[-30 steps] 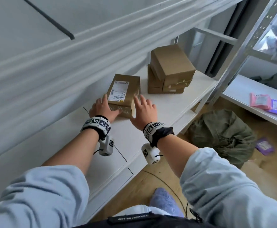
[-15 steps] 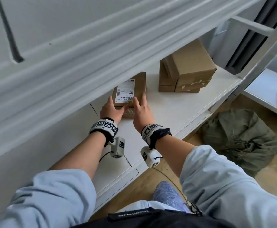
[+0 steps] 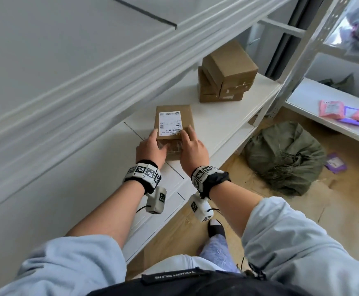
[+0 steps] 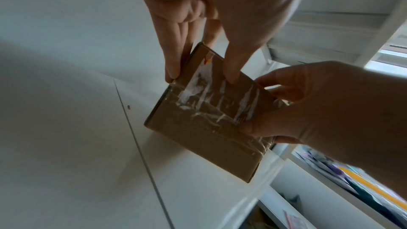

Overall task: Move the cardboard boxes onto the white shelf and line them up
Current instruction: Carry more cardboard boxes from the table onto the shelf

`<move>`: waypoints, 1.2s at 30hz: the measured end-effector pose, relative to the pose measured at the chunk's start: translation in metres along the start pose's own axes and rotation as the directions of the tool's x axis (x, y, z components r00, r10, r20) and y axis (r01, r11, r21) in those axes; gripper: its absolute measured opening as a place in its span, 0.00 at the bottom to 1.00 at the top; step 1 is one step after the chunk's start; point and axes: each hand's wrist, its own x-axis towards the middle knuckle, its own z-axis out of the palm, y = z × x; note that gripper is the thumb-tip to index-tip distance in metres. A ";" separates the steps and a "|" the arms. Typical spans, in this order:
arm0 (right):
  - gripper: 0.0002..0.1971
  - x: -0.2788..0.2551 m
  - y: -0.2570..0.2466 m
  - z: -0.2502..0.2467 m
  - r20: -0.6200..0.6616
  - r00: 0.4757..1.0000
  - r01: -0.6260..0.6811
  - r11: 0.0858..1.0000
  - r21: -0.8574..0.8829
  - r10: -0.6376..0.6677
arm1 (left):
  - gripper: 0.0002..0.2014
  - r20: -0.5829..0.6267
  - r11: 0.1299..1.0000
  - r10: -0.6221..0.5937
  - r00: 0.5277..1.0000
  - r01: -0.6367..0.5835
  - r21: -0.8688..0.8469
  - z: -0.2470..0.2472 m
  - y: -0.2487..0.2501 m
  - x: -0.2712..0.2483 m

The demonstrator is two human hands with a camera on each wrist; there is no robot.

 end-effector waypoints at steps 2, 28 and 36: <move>0.28 -0.031 -0.007 -0.009 -0.024 1.000 -0.004 1.000 -0.015 0.003 | 0.26 0.020 0.998 0.067 0.998 -0.067 0.009 -0.009 -0.001 -0.027; 0.29 -0.415 -0.057 -0.051 0.164 0.933 0.322 0.947 0.013 -0.320 | 0.26 -0.148 0.971 -0.237 0.960 0.231 -0.054 -0.058 -0.049 -0.469; 0.26 -0.481 -0.113 -0.040 0.255 0.868 0.440 0.898 0.005 -0.427 | 0.27 -0.193 0.932 -0.360 0.913 0.345 -0.109 -0.083 -0.105 -0.550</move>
